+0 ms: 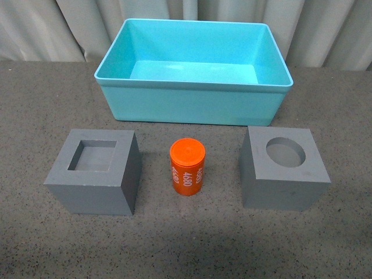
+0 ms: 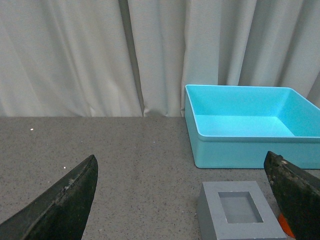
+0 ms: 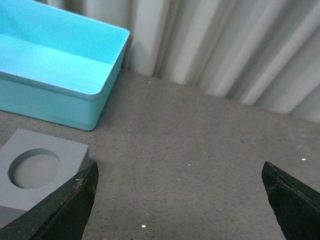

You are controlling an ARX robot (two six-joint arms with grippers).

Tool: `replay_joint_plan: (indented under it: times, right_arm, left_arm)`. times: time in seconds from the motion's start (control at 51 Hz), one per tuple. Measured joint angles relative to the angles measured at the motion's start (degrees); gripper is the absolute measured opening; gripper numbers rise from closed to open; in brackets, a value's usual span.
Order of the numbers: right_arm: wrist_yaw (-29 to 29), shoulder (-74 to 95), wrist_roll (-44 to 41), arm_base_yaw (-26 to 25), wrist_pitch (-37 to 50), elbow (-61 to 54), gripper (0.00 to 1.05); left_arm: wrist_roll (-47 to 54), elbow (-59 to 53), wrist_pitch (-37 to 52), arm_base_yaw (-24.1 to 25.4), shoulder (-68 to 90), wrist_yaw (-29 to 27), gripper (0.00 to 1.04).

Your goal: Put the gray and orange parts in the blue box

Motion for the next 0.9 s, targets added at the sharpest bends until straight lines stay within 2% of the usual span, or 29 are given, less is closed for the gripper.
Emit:
replay_joint_plan:
  times: [0.196, 0.313, 0.803, 0.842, 0.901]
  right_arm:
    - [-2.6, 24.9, 7.8, 2.9, -1.5, 10.3, 0.95]
    - [-4.1, 34.1, 12.8, 4.0, -2.4, 15.3, 0.95]
    - [-5.5, 48.2, 21.6, 7.6, -6.6, 22.9, 0.95]
    - [-5.3, 48.7, 22.2, 7.8, -6.8, 23.1, 0.91]
    - [-5.3, 49.6, 23.2, 8.1, -7.0, 23.6, 0.81]
  left_arm:
    - [0.0, 0.0, 0.0, 0.0, 0.0, 0.0, 0.98]
    - [0.0, 0.0, 0.0, 0.0, 0.0, 0.0, 0.98]
    - [0.0, 0.0, 0.0, 0.0, 0.0, 0.0, 0.98]
    - [0.0, 0.0, 0.0, 0.0, 0.0, 0.0, 0.98]
    - [0.0, 0.0, 0.0, 0.0, 0.0, 0.0, 0.98]
